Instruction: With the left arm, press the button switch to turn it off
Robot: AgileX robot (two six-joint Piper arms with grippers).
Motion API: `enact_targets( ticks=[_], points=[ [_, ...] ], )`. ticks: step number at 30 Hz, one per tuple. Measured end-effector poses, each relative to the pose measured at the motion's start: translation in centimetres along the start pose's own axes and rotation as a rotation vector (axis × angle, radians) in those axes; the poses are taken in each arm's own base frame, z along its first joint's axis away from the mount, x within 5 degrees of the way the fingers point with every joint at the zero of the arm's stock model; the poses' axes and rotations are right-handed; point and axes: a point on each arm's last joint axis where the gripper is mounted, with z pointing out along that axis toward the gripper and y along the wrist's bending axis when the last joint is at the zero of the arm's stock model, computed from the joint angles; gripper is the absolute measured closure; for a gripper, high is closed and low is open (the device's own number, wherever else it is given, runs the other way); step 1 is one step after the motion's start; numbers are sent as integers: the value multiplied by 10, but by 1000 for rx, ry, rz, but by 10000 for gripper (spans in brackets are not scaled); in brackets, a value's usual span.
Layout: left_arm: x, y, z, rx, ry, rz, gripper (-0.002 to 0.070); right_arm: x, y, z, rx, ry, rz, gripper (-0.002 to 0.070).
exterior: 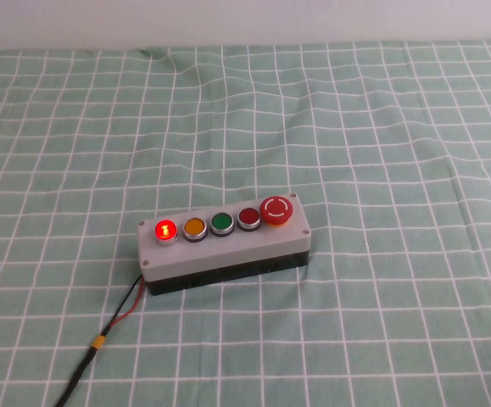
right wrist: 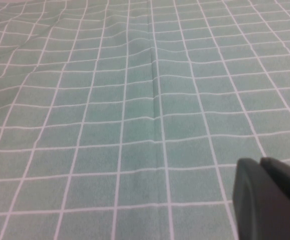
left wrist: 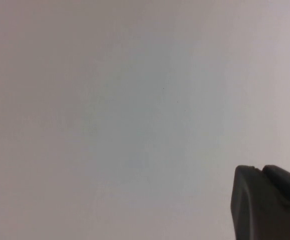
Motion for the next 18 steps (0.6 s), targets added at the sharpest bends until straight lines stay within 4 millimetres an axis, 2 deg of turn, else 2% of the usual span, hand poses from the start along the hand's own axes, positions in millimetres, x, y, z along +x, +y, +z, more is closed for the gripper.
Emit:
enact_targets(
  ticks=[5, 8, 13, 15, 18],
  points=[
    [-2, 0, 0, -2, -18, -2, 677, 0, 0, 0, 0, 0, 0, 694],
    [-8, 1, 0, -5, -91, -31, 677, 0, 0, 0, 0, 0, 0, 694],
    [-30, 2, -5, -2, -334, -93, 677, 0, 0, 0, 0, 0, 0, 694],
    [-37, 1, -5, 1, -373, -106, 677, 0, 0, 0, 0, 0, 0, 694],
    [-57, 0, -2, 8, -429, -116, 677, 0, 0, 0, 0, 0, 0, 694]
  ],
)
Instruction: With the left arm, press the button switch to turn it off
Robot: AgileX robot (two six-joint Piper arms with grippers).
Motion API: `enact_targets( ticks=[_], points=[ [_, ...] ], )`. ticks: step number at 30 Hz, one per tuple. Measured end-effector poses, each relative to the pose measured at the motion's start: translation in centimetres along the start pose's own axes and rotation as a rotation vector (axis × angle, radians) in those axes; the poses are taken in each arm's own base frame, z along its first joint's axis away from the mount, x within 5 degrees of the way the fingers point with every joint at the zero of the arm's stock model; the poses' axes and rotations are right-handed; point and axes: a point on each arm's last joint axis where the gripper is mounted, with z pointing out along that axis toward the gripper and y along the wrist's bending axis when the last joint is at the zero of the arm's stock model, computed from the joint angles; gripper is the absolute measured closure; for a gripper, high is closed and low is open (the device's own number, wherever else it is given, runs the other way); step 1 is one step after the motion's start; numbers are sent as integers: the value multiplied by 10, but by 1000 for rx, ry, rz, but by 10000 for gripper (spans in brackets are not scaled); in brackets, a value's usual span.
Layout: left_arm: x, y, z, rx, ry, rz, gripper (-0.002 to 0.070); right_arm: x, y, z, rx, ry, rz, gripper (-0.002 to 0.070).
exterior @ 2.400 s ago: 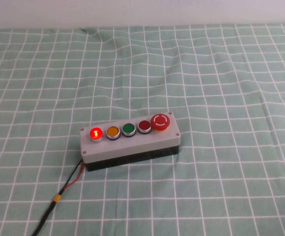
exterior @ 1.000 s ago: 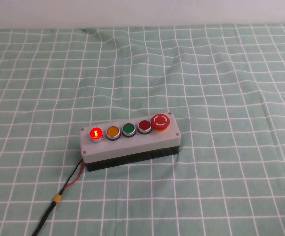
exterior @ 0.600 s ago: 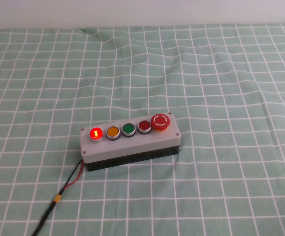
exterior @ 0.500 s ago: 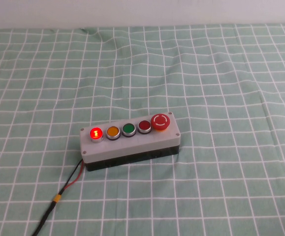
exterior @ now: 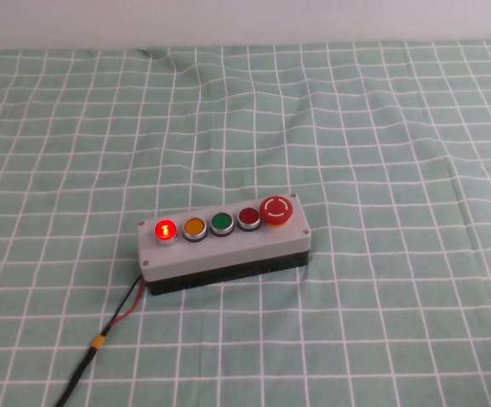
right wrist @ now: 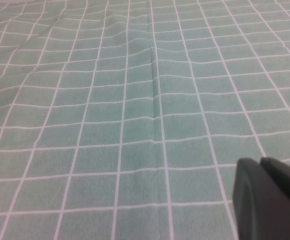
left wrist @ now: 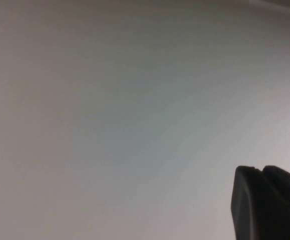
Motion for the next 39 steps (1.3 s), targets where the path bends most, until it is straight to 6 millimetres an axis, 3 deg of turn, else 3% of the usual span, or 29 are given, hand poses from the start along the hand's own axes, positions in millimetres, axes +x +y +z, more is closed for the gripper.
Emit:
enact_targets(
  ticks=[8, 14, 17, 24, 39],
  points=[
    [-57, -13, 38, 23, 5, -25, 678, 0, 0, 0, 0, 0, 0, 694],
    [-81, -22, 52, 35, 221, 26, 677, 0, 0, 0, 0, 0, 0, 694],
    [-77, -24, 62, 34, 404, 38, 677, 0, 0, 0, 0, 0, 0, 694],
    [-42, -23, 82, 13, 759, 47, 677, 0, 0, 0, 0, 0, 0, 694],
    [-32, -23, 85, 4, 818, 23, 677, 0, 0, 0, 0, 0, 0, 694]
  ],
)
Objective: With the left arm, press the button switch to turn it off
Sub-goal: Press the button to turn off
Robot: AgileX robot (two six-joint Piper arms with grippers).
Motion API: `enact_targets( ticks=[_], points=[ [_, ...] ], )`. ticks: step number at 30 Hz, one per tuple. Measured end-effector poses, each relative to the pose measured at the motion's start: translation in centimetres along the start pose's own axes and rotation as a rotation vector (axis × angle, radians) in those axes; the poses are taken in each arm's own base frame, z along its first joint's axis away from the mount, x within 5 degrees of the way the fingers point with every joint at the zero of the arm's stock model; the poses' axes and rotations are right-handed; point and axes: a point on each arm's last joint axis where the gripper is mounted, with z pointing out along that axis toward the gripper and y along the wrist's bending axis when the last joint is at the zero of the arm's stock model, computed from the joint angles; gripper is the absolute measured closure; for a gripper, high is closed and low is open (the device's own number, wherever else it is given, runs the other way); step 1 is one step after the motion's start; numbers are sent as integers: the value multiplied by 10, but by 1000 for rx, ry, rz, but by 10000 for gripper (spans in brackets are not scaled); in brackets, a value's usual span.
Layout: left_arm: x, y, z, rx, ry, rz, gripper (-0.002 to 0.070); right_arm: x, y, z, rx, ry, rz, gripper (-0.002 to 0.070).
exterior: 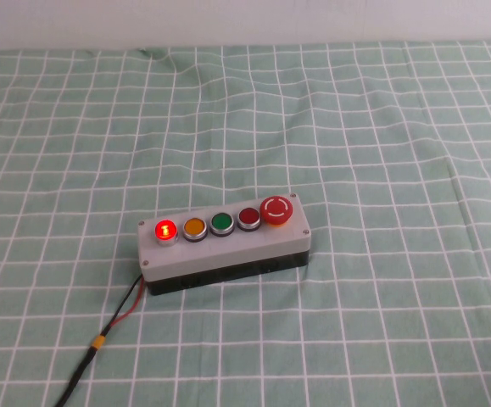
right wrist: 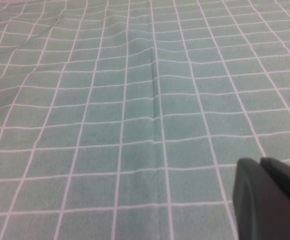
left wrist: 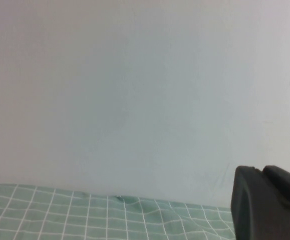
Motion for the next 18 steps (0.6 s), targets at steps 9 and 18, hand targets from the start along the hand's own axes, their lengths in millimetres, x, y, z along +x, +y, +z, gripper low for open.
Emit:
enact_targets(
  ticks=[9, 18],
  points=[
    [11, 1, 30, -6, 194, -16, 677, 0, 0, 0, 0, 0, 0, 694],
    [4, -7, 85, 89, 523, 97, 677, 0, 0, 0, 0, 0, 0, 694]
  ],
)
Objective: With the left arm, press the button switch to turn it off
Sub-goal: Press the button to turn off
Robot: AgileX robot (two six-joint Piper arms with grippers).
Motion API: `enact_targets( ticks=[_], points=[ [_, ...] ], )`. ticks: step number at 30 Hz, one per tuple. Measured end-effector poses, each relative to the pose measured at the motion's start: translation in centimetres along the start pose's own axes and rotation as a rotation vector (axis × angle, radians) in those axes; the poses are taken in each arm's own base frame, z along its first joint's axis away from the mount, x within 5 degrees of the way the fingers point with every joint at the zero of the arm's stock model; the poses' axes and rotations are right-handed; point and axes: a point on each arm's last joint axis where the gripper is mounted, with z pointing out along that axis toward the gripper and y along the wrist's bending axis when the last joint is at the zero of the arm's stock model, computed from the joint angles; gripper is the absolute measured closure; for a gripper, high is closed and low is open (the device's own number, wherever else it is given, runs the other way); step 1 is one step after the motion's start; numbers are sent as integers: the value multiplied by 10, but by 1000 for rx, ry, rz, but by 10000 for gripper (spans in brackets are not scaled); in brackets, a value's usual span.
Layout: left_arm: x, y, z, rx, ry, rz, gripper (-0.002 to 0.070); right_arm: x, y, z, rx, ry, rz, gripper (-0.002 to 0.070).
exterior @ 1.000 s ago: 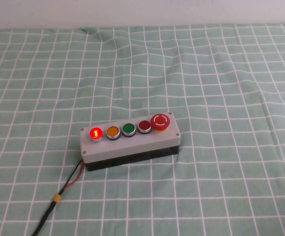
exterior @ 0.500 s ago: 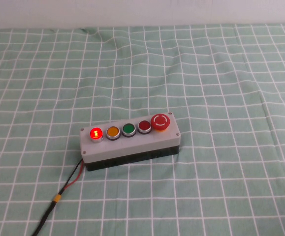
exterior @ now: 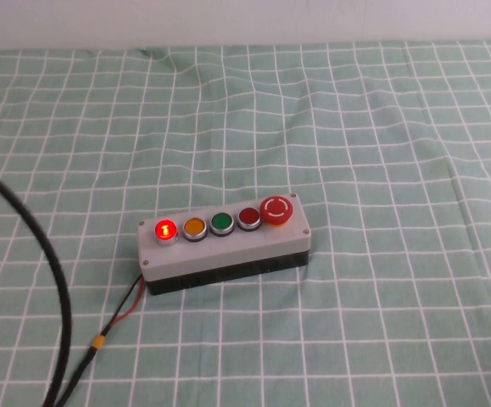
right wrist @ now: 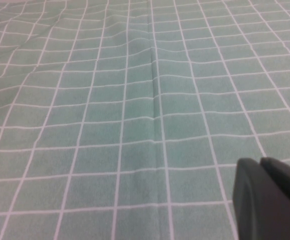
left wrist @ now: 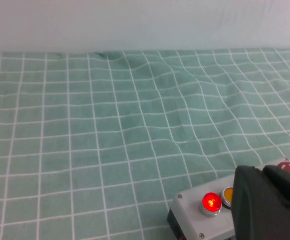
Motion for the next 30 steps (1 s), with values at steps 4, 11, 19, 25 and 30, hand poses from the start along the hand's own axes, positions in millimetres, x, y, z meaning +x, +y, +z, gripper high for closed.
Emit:
enact_targets(
  ticks=[4, 11, 19, 25, 30],
  points=[
    [-17, -1, 25, 63, 82, 11, 677, 0, 0, 0, 0, 0, 0, 694],
    [-26, -2, 81, 200, 273, 43, 677, 0, 0, 0, 0, 0, 0, 694],
    [-9, -20, 149, 323, 481, 82, 677, 0, 0, 0, 0, 0, 0, 694],
    [18, -22, 194, 337, 615, 71, 678, 0, 0, 0, 0, 0, 0, 694],
    [36, -20, 220, 329, 673, 47, 677, 0, 0, 0, 0, 0, 0, 694]
  ],
)
